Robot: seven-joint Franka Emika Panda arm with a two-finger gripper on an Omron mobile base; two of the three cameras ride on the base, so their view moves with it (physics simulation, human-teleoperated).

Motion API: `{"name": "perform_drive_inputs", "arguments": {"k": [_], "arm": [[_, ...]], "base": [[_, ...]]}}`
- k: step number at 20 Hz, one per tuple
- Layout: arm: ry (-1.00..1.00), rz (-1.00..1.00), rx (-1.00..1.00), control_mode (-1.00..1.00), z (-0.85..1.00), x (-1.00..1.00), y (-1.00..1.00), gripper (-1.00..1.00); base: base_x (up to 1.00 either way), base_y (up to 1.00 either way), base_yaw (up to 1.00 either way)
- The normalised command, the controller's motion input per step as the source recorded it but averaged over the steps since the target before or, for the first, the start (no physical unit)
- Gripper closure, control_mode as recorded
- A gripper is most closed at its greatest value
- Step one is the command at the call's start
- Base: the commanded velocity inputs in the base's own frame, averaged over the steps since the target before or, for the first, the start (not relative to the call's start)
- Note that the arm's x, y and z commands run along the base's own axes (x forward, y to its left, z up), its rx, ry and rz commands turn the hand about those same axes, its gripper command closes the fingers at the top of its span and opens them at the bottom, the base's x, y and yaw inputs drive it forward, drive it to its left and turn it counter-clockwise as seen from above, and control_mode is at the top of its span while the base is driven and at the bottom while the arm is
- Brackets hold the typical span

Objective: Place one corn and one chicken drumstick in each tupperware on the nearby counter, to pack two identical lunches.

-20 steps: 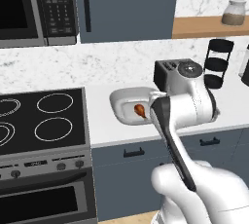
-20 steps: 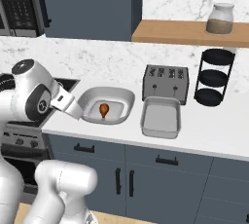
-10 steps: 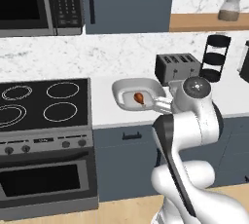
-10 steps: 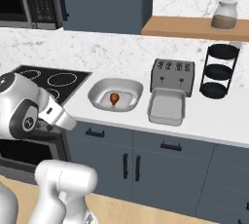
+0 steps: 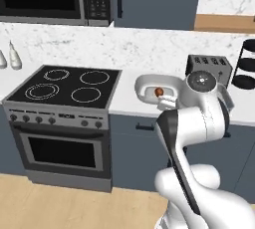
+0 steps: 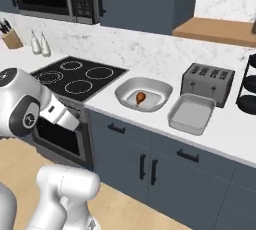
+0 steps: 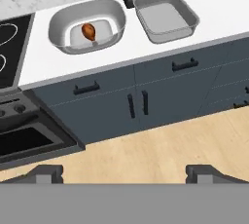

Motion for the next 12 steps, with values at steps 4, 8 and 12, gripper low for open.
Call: {"name": "perform_drive_inputs", "arguments": {"k": [4,8,12], "arm": [[0.00,0.00,0.00,1.00,0.00,0.00,0.00,-1.00],[0.00,0.00,0.00,1.00,0.00,0.00,0.00,-1.00],[0.00,0.00,0.00,1.00,0.00,0.00,0.00,-1.00]], "base": [[-0.42,-0.89,0.38],[-0.43,-1.00,0.18],[-0.51,-0.95,0.04]]}}
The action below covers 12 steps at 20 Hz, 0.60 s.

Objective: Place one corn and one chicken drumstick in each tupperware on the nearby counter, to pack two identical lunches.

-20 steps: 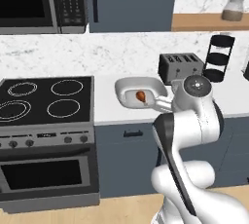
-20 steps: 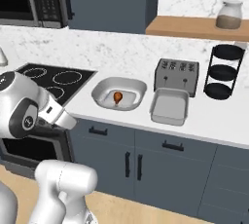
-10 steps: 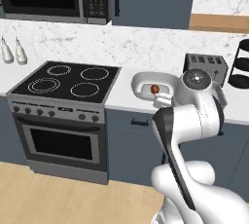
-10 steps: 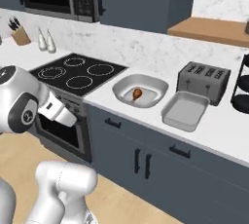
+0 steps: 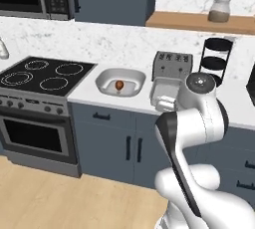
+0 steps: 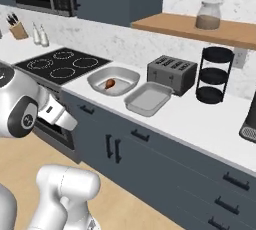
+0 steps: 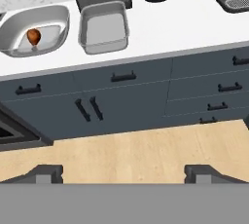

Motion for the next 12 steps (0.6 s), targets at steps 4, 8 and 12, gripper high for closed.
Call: {"name": "perform_drive_inputs", "arguments": {"k": [4,8,12], "arm": [[0.00,0.00,0.00,1.00,0.00,0.00,0.00,-1.00],[0.00,0.00,0.00,1.00,0.00,0.00,0.00,-1.00],[0.00,0.00,0.00,1.00,0.00,0.00,0.00,-1.00]], "base": [[-0.61,-0.84,0.00],[-0.54,-0.88,-0.04],[-0.34,-0.85,-0.11]]}}
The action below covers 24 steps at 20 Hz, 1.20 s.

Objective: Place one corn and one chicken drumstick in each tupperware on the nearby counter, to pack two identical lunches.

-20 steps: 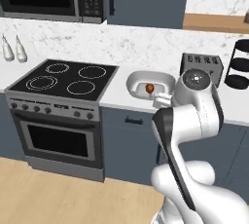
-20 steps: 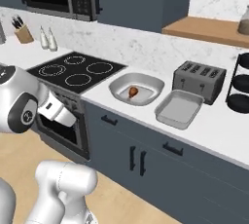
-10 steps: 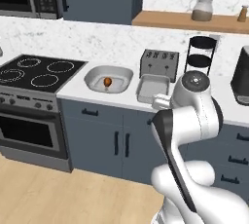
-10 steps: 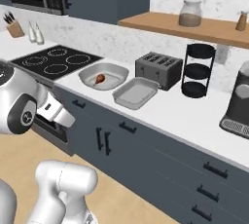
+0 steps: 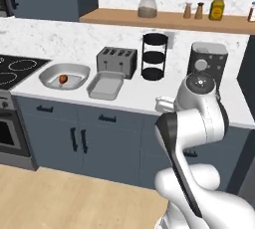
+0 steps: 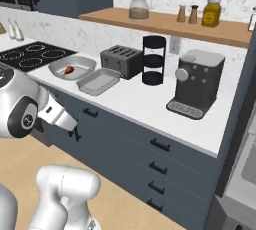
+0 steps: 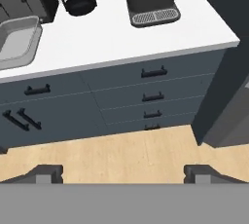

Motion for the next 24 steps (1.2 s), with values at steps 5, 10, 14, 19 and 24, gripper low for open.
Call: {"name": "perform_drive_inputs", "arguments": {"k": [5,10,14,19,24], "arm": [[0.00,0.00,0.00,1.00,0.00,0.00,0.00,-1.00],[0.00,0.00,0.00,1.00,0.00,0.00,0.00,-1.00],[0.00,0.00,0.00,1.00,0.00,0.00,0.00,-1.00],[0.00,0.00,0.00,1.00,0.00,0.00,0.00,-1.00],[0.00,0.00,0.00,1.00,0.00,0.00,0.00,-1.00]], "base": [[-0.10,-0.81,-0.13],[0.00,-0.69,-0.25],[0.00,-0.66,-0.25],[0.00,-0.61,-0.26],[0.00,-0.62,-0.23]]}}
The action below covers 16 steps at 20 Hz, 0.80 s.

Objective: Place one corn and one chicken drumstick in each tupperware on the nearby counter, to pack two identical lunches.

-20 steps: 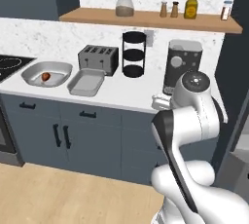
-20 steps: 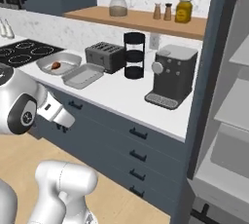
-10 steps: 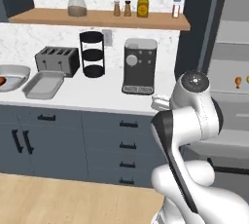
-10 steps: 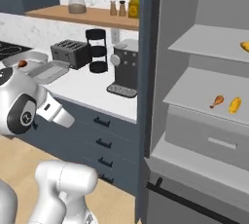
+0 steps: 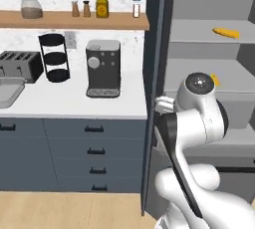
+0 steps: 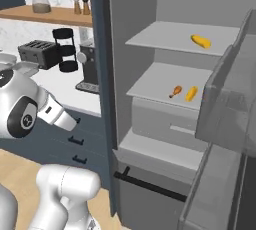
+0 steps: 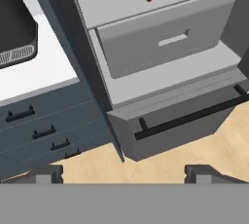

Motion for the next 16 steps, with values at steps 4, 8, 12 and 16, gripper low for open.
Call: {"name": "perform_drive_inputs", "arguments": {"k": [4,8,12,16], "arm": [[0.00,0.00,0.00,1.00,0.00,0.00,0.00,-1.00],[0.00,0.00,0.00,1.00,0.00,0.00,0.00,-1.00],[0.00,0.00,0.00,1.00,0.00,0.00,0.00,-1.00],[0.00,0.00,0.00,1.00,0.00,0.00,0.00,-1.00]], "base": [[-0.02,-0.53,-0.22],[0.00,-0.40,-0.26],[0.00,-0.29,-0.29],[0.00,-0.17,-0.31]]}}
